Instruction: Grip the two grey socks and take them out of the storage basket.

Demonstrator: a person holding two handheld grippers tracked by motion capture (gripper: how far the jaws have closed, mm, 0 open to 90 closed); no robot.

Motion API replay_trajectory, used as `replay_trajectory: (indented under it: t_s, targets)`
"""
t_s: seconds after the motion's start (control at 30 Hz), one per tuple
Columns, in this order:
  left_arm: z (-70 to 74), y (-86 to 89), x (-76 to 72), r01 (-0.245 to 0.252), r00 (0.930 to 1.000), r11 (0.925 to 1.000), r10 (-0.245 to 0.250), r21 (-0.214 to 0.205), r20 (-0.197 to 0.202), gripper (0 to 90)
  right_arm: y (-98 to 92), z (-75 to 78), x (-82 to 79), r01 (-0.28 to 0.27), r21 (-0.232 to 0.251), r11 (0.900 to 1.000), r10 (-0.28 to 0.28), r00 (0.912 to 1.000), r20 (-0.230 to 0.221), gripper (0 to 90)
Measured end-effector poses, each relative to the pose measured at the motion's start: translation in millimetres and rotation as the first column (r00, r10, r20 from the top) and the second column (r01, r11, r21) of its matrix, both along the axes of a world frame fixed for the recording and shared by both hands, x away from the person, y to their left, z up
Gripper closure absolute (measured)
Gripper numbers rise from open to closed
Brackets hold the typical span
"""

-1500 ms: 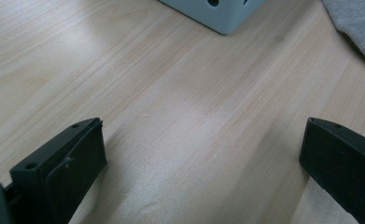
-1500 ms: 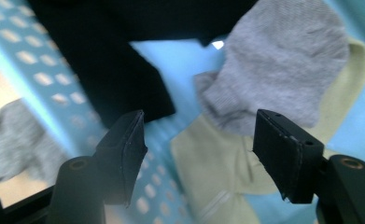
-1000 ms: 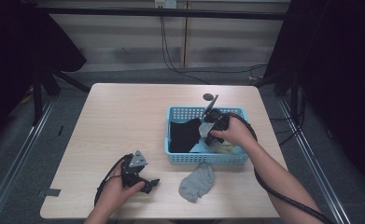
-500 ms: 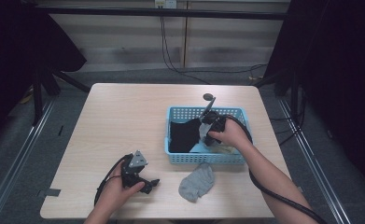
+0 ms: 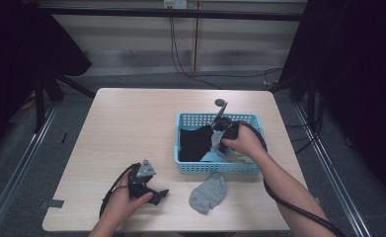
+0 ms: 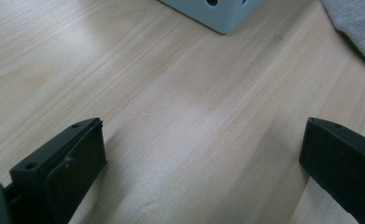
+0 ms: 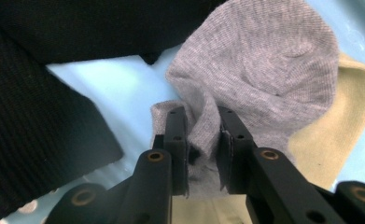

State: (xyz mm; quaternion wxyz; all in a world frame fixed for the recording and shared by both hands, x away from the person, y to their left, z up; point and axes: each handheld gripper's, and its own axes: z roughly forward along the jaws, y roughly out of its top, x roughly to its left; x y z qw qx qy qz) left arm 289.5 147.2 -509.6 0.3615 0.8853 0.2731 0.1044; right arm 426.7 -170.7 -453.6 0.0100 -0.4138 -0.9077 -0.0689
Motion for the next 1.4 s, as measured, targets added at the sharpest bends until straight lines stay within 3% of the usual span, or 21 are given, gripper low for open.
replay_trajectory:
  t_s: [0.4, 0.83, 1.17, 1.4]
  targets:
    - [-0.4, -0.5, -0.5, -0.009, 1.0000, 0.9999, 0.009, -0.009, 0.001, 0.0, -11.1, 18.2, -3.5, -0.008, 0.042, 0.9991, 0.008, 0.9999, 0.007, 78.8]
    - [-0.6, -0.7, -0.6, -0.010, 1.0000, 0.9999, 0.010, -0.012, -0.001, 0.0, -16.4, 51.4, -10.6, -0.025, 0.049, 0.9985, 0.025, 0.9996, 0.013, 80.6]
    - [-0.5, -0.6, -0.5, -0.009, 1.0000, 0.9999, 0.009, -0.009, 0.002, 0.0, -11.2, 77.3, -25.4, -0.098, 0.058, 0.9935, 0.096, 0.9949, 0.032, 80.9]
    - [-0.4, -0.6, -0.5, -0.009, 1.0000, 0.9999, 0.009, -0.009, 0.002, 0.0, -2.9, 99.6, -42.3, -0.170, 0.047, 0.9844, 0.168, 0.9848, 0.046, 80.9]
